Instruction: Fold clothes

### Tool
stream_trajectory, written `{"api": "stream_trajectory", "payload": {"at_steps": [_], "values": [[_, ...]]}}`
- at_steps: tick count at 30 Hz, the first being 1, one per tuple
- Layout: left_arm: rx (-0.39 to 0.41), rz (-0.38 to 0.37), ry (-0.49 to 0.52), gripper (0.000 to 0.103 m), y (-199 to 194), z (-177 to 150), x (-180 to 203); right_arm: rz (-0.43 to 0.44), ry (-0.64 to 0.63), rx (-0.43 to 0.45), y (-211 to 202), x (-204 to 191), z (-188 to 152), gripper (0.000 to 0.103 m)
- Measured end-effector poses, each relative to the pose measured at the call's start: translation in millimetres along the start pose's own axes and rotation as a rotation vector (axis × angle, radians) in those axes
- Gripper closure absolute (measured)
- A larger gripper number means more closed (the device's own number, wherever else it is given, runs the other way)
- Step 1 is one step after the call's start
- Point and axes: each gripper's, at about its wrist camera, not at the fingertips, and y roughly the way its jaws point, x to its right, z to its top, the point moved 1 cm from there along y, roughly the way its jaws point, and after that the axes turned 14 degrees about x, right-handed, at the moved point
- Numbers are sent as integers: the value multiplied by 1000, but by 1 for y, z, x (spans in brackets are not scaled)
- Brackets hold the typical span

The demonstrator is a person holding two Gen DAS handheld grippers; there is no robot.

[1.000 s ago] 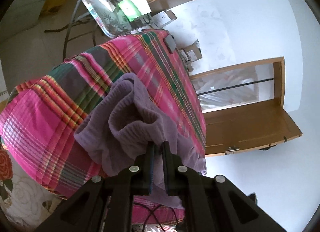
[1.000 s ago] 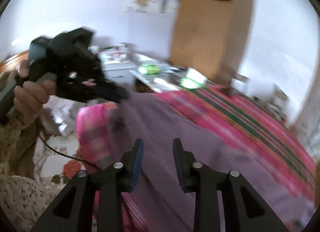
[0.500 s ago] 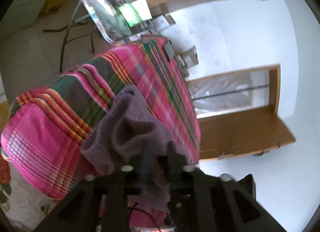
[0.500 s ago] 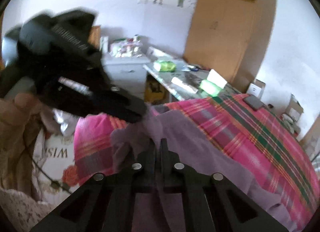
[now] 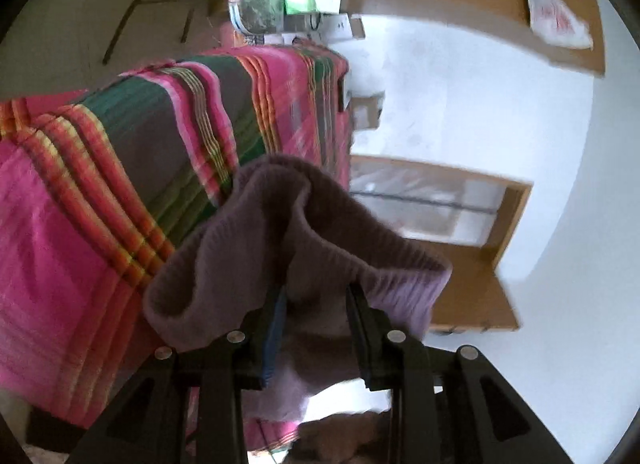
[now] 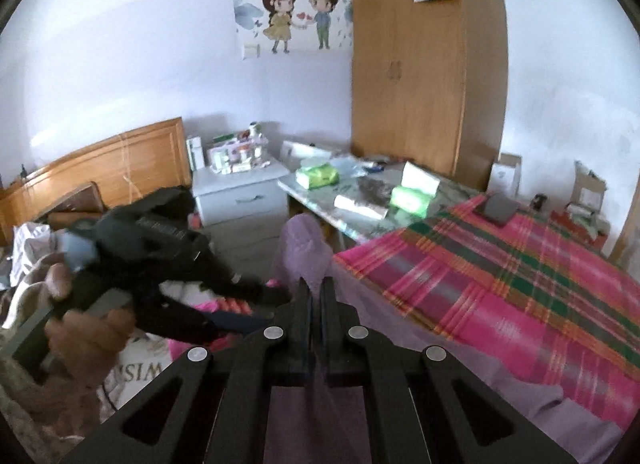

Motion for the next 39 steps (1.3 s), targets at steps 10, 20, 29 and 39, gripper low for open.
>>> {"api": "stream_trajectory", "payload": {"at_steps": [10,20,29,39], "values": [[16,-51,-15,72,-10,5,-13,110,181,-168,24,12,-22,86],[2,-71,-42,72,-8,10,-18,109,86,-217,45,-11,-35,73],[-30,-40,4,65,1,19,-9,97,-143,-187,41,-45,-47,96],[-143,49,103,64,29,29,12,51,-187,-134,39,-51,-51,97]]}}
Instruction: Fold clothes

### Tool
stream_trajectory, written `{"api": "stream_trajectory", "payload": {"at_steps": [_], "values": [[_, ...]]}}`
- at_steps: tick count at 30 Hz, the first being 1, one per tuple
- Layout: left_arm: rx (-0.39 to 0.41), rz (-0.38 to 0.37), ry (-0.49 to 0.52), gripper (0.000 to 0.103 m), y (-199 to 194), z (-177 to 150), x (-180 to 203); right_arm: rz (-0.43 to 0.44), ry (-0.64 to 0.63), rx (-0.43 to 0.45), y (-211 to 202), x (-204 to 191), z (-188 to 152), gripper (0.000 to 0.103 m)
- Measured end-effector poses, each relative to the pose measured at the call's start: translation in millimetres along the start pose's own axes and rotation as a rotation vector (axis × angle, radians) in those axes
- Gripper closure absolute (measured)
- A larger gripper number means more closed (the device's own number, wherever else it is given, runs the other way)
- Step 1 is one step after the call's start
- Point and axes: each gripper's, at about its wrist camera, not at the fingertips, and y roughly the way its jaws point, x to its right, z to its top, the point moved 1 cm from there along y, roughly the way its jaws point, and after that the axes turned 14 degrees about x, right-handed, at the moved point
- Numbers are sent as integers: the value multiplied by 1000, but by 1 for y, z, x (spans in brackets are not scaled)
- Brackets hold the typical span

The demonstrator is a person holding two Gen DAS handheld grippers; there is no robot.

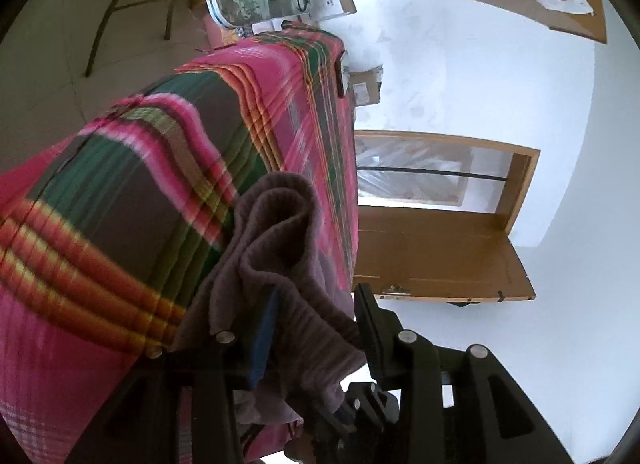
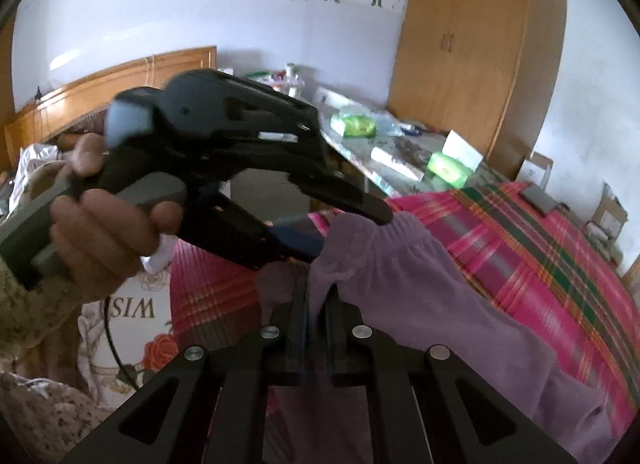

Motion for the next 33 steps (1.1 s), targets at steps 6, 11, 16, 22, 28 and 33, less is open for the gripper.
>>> {"api": "stream_trajectory", "payload": {"at_steps": [6,11,16,22,28,33], "values": [[-5,23,77,74,1,2,20,-35,19,52,-4,3,10,98],[62,71,141,95,-16,2,23,-24,25,76,-3,-4,16,98],[83,138,90,98,-22,2,-1,-4,29,21,13,-15,4,98],[133,174,94,97,-31,-6,0,20,66,-46,25,-16,-4,94],[198,201,201,85,-53,-23,24,8,101,-11,3,-14,2,90],[251,215,338,78,-65,-46,53,-58,193,78,-52,5,8,82]]}}
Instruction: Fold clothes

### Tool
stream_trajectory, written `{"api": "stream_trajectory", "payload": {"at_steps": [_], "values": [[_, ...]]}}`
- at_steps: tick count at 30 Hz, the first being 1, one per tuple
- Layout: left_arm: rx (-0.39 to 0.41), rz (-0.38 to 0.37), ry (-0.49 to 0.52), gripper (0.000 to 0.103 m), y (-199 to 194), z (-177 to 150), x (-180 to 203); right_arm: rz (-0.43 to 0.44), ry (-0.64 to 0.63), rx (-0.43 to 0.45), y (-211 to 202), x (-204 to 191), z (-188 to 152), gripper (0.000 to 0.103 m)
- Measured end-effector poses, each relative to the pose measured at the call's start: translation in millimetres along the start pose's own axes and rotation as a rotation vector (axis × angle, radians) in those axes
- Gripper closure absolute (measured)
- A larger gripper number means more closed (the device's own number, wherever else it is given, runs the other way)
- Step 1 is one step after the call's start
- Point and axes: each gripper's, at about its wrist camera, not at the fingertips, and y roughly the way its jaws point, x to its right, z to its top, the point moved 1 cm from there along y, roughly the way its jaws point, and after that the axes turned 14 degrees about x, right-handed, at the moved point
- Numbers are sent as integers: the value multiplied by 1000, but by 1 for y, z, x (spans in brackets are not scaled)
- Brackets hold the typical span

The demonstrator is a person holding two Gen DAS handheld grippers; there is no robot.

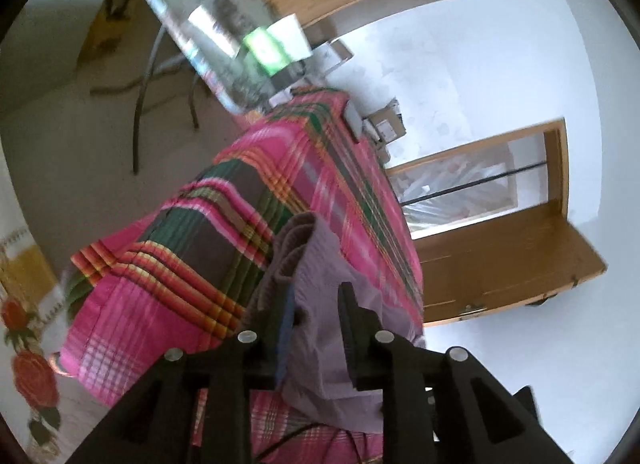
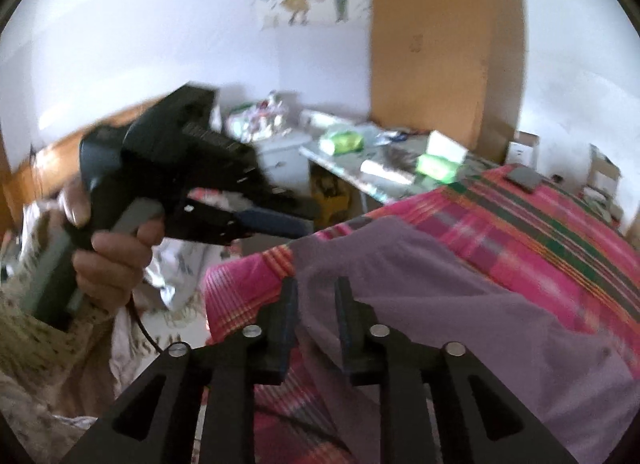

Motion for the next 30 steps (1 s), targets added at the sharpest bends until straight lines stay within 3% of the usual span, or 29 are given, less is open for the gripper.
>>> {"api": "stream_trajectory", "payload": {"at_steps": [5,10,13,16,19,23,27,30], "values": [[-12,-84,117,77,-13,-15,38,-152,95,74,-75,33,8,82],[-62,-137,227,71,-10,-39,75,-384,143,136,-171,65,11,81],[-118,-142,281,68,1,-56,91,-545,124,136,-231,79,11,79],[-179,-148,324,67,18,-75,102,-670,111,78,-270,90,5,77],[-226,-135,391,67,34,-93,113,-714,125,18,-287,101,-12,77],[-271,-101,521,66,58,-117,124,-713,214,-47,-273,116,-51,77],[-288,-46,624,66,76,-137,129,-685,403,-43,-248,136,-93,77],[-298,-22,669,66,85,-146,129,-678,490,-24,-235,154,-105,77]]}}
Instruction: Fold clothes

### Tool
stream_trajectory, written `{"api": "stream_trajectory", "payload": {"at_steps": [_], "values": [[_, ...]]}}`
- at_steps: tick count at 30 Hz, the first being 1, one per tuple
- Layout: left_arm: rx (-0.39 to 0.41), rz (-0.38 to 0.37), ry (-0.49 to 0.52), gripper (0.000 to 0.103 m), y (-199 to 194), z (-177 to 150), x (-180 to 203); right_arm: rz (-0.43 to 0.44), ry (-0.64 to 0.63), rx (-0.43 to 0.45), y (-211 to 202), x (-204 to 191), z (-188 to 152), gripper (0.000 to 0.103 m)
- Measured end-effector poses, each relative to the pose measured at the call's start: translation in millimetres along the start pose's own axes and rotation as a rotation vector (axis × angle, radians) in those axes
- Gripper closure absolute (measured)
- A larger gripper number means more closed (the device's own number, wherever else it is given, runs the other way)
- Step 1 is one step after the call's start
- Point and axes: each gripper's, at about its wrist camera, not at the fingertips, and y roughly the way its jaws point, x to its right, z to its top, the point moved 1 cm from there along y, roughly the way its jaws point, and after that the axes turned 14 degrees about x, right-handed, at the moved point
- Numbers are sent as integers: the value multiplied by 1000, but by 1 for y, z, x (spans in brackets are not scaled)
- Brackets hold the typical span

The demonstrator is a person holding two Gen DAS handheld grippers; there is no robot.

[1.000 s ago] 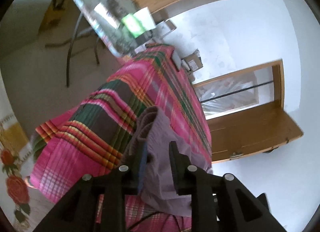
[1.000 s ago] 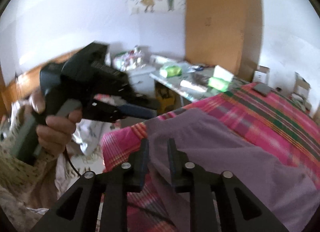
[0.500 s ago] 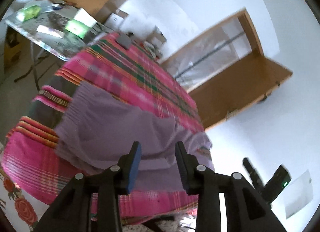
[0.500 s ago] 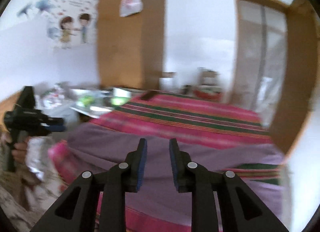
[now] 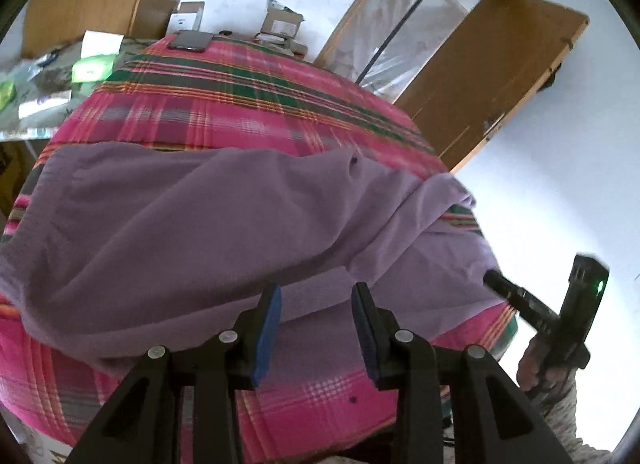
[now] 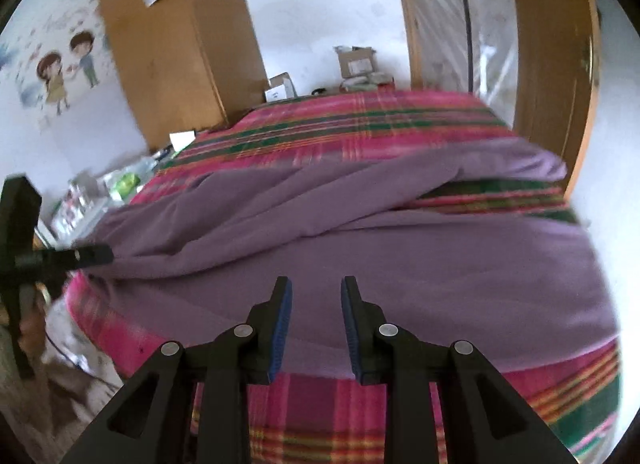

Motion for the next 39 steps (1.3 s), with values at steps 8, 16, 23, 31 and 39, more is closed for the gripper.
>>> {"api": "stream_trajectory", "payload": {"at_steps": [8,16,23,31,39], "values": [[14,72,77,66,16,-5,0,5,163,-1,46,24,18,77],[-61,51,105,66,30,-14,1,16,238,-8,82,46,24,77],[-79,-35,32,66,31,-17,-12,-77,126,23,104,42,54,69],[-76,-92,-1,66,28,-18,-20,-148,75,-82,150,29,60,69],[-77,-122,-17,66,29,-14,-25,-205,133,-140,156,46,55,89]]}}
